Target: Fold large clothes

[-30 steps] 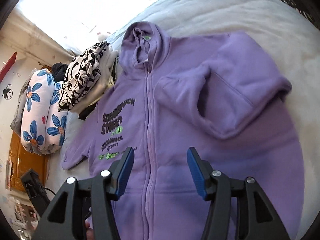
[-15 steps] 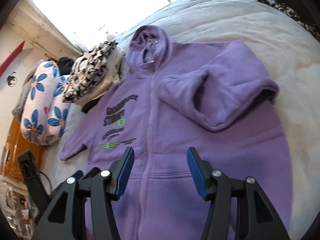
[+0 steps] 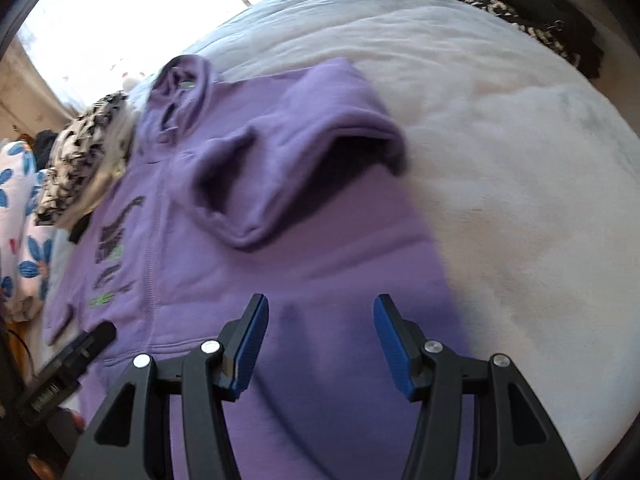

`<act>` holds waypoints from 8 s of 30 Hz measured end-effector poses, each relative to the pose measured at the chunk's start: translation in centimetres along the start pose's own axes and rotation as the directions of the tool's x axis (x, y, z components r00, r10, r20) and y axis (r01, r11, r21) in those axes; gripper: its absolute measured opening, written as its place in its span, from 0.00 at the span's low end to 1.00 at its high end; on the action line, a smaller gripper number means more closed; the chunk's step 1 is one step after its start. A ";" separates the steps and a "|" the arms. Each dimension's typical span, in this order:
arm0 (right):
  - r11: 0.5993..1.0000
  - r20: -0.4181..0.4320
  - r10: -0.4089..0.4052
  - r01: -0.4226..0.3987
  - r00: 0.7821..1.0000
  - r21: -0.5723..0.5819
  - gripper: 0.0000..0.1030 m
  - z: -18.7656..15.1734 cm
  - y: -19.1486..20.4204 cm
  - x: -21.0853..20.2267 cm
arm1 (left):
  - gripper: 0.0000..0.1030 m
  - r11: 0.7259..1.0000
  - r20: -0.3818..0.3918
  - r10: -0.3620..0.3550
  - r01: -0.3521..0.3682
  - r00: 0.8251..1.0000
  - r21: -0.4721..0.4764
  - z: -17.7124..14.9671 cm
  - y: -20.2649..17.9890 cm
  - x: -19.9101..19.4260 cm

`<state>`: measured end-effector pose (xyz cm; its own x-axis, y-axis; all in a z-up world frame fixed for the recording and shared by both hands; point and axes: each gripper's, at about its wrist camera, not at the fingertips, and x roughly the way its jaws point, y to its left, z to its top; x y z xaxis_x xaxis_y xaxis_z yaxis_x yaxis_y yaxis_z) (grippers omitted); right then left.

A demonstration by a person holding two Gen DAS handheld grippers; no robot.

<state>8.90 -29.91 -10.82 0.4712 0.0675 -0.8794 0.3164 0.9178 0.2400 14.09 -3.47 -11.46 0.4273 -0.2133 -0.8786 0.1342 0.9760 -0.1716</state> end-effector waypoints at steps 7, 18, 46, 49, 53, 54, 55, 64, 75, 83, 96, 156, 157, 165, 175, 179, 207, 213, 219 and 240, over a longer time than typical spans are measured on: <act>0.998 0.013 -0.057 0.057 0.998 -0.038 0.53 -0.2 -1.2 0.0 | 0.99 0.996 0.000 -0.012 0.012 1.000 0.085 4.9 -6.7 2.2; 0.998 0.020 -0.028 0.029 0.999 -0.057 0.53 -0.9 -2.0 0.0 | 0.99 0.964 -0.072 0.210 -0.193 0.975 0.185 8.8 -12.7 8.7; 0.992 0.014 -0.037 0.039 0.999 -0.123 0.53 -1.1 -0.2 0.3 | 0.57 0.950 -0.004 -0.097 0.092 0.995 -0.300 10.3 12.6 8.0; 0.987 0.060 -0.026 0.035 0.998 -0.155 0.53 0.0 0.4 -0.9 | 0.58 0.948 -0.014 -0.136 0.126 0.991 -0.292 11.1 13.1 8.8; 0.986 0.106 -0.030 0.047 0.994 -0.162 0.53 3.5 0.6 -1.5 | 0.58 0.969 -0.037 -0.119 0.108 0.992 -0.222 12.3 11.7 9.9; 0.984 0.116 -0.036 0.055 0.993 -0.168 0.53 4.2 0.5 -1.4 | 0.58 0.975 -0.041 -0.108 0.098 0.993 -0.202 12.5 11.4 10.0; 0.982 0.128 -0.043 0.066 0.991 -0.178 0.53 5.4 0.4 -1.0 | 0.58 0.980 -0.041 -0.098 0.089 0.994 -0.180 12.7 11.0 10.1; 0.972 -0.060 0.076 -0.088 0.995 -0.218 0.53 11.6 0.3 6.7 | 0.18 0.995 -0.015 -0.060 0.059 0.998 -0.075 14.2 8.5 9.6; 0.987 -0.051 0.127 -0.131 0.991 -0.091 0.20 10.9 -2.7 8.6 | 0.16 1.000 0.010 -0.028 0.028 1.000 0.006 14.7 5.7 10.4; 0.977 0.017 0.141 -0.136 0.990 -0.167 0.52 13.6 -0.9 5.6 | 0.49 0.989 -0.037 -0.131 0.128 0.991 -0.078 14.5 8.9 10.8; 0.993 -0.022 0.095 -0.096 0.995 -0.065 0.19 21.0 -0.8 12.4 | 0.32 0.992 0.005 -0.100 0.100 0.995 -0.075 16.5 9.1 11.5; 0.962 0.078 -0.162 0.175 0.984 -0.208 0.23 8.8 2.7 5.1 | 0.52 0.995 0.071 0.034 -0.040 0.997 0.087 8.5 1.5 6.3; 0.965 0.070 -0.156 0.167 0.985 -0.201 0.23 8.6 2.7 4.8 | 0.52 0.995 0.076 0.034 -0.041 0.997 0.090 8.2 1.4 5.7; 0.977 0.039 -0.134 0.139 0.990 -0.161 0.23 6.2 3.5 2.3 | 0.53 0.996 0.110 0.030 -0.039 0.994 0.080 5.8 0.9 1.2; 0.986 0.008 -0.100 0.101 0.995 -0.131 0.24 1.2 5.4 -0.3 | 0.60 0.996 0.138 0.041 -0.051 0.990 0.069 2.1 1.2 -3.7; 0.986 -0.015 -0.093 0.090 0.996 -0.140 0.29 -1.0 6.4 -0.6 | 0.60 0.996 0.133 0.046 -0.055 0.990 0.065 0.3 1.9 -4.8; 0.924 -0.047 0.052 -0.065 0.998 -0.376 0.40 -6.6 21.5 -1.9 | 0.67 0.992 0.144 0.071 -0.056 0.987 -0.110 -3.9 15.6 -10.0; 0.885 -0.017 0.123 -0.118 0.992 -0.450 0.46 -6.5 26.7 -2.2 | 0.69 0.974 0.162 0.093 -0.056 0.982 -0.218 -3.7 21.1 -10.5; 0.853 -0.001 0.154 -0.134 0.988 -0.504 0.46 -5.8 31.5 -1.8 | 0.69 0.947 0.170 0.124 -0.065 0.978 -0.313 -3.4 26.1 -10.5; 0.797 0.087 0.101 -0.028 0.991 -0.604 0.46 -4.8 39.3 3.6 | 0.69 0.791 0.193 -0.161 0.244 0.968 -0.561 -3.8 42.1 -4.0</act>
<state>19.07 8.29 -6.51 0.5703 0.1252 -0.8119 -0.2583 0.9655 -0.0326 14.59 38.61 -16.86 0.5647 -0.3721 -0.7367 -0.2915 0.7451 -0.5998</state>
